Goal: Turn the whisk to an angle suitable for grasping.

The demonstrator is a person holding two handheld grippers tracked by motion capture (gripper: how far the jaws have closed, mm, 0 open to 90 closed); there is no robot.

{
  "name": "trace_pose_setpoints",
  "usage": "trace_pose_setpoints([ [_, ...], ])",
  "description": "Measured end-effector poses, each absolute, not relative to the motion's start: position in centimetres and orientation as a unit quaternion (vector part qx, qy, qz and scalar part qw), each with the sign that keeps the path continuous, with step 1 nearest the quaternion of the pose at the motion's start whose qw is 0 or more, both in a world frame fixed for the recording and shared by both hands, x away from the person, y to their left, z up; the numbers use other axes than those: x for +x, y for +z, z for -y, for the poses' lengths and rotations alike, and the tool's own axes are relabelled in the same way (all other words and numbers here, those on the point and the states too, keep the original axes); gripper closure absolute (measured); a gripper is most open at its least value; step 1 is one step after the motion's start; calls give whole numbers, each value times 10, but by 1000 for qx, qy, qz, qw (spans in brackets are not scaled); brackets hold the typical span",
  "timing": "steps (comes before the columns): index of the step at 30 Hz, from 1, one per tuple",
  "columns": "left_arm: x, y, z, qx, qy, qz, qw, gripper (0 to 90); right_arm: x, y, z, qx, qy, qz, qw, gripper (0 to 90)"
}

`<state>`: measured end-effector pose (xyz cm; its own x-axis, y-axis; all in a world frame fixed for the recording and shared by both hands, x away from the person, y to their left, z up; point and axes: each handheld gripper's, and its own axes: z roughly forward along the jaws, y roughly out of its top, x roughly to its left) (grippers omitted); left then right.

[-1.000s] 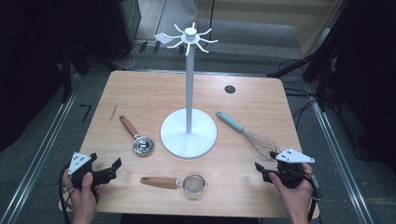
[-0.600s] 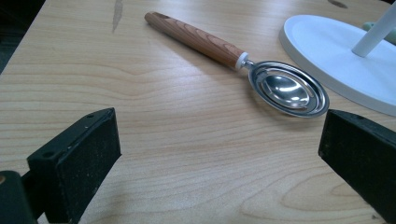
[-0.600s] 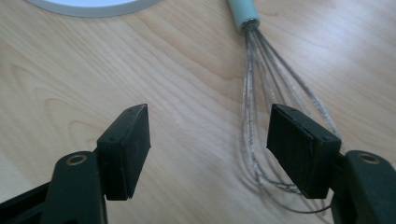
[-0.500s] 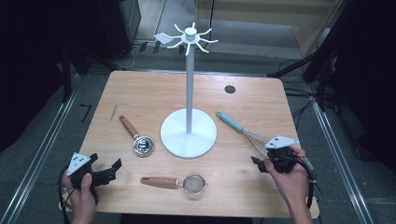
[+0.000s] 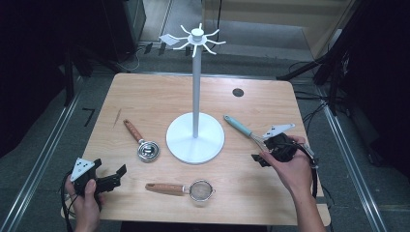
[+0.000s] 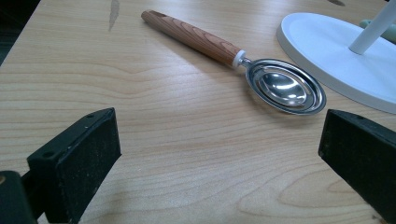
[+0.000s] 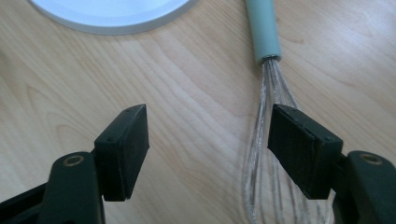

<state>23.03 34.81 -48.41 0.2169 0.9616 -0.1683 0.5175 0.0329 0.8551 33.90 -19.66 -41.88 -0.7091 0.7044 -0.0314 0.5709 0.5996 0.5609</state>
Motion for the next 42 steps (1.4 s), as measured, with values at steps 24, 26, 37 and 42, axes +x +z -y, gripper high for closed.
trace_pose_setpoints([
  [24,229,-484,-348,648,255,-568,438,0,396,-411,173,354,179,-909,124,359],
  [26,230,-484,-348,648,255,-568,438,0,400,-412,170,353,177,-910,124,346],
  [37,230,-484,-347,654,254,-565,435,0,426,-416,157,361,142,-917,98,386],
  [42,230,-484,-347,652,254,-565,436,0,437,-417,148,355,130,-920,99,451],
])
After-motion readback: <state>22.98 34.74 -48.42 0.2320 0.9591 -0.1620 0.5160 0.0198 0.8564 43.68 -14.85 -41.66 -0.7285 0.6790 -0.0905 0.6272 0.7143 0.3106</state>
